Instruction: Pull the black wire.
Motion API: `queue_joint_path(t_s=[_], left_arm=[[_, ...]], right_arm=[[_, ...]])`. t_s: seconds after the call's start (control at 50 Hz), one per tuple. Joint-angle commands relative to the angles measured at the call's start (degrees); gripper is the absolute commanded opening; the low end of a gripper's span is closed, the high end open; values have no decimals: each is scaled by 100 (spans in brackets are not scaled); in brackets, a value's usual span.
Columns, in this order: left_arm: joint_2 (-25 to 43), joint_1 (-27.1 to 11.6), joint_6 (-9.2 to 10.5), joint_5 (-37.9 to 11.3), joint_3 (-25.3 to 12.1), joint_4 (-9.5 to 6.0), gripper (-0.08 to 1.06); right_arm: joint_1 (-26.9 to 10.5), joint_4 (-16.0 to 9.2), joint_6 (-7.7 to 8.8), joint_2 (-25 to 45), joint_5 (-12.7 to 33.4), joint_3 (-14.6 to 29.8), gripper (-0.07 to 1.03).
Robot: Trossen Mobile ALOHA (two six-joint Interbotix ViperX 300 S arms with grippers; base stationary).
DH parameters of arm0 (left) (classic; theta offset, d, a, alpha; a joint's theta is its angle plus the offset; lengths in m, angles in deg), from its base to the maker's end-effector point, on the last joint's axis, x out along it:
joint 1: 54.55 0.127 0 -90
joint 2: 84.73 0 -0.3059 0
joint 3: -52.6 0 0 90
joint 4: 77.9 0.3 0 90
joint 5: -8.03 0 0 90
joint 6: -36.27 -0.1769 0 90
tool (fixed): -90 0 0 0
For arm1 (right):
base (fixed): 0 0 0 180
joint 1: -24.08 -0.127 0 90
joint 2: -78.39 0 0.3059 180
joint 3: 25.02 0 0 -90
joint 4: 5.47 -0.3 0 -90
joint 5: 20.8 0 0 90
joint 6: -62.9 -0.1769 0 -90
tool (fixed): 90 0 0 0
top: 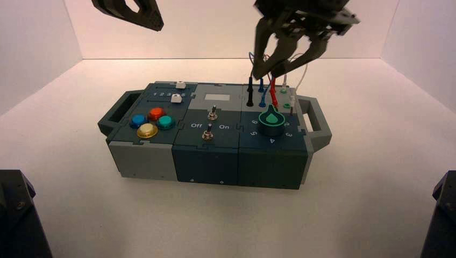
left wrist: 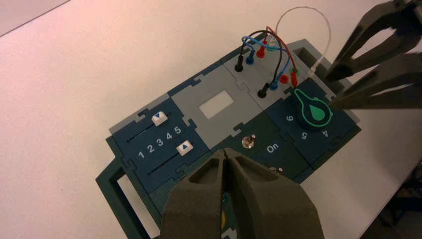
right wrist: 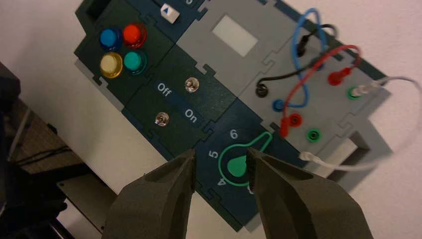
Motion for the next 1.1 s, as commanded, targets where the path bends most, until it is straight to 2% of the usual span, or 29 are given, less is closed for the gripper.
queue_joint_path(t_s=[0.02,0.5,0.78,1.1], left_arm=[[-35,-26,9,18,-158,-9,-3],[-53,-26,9,-9,-149,-9,-3],[-44,-26,9,-26,-149,-18,-3],[-26,-26,9,-18,-158,-18,-3]], right_arm=[[-44,-26,0,149,-35,237,54],[-18,88,9,896,-272,466,54],[9,281,9,1274,-369,598,54],[220,545,9,1327,-378,677,54]])
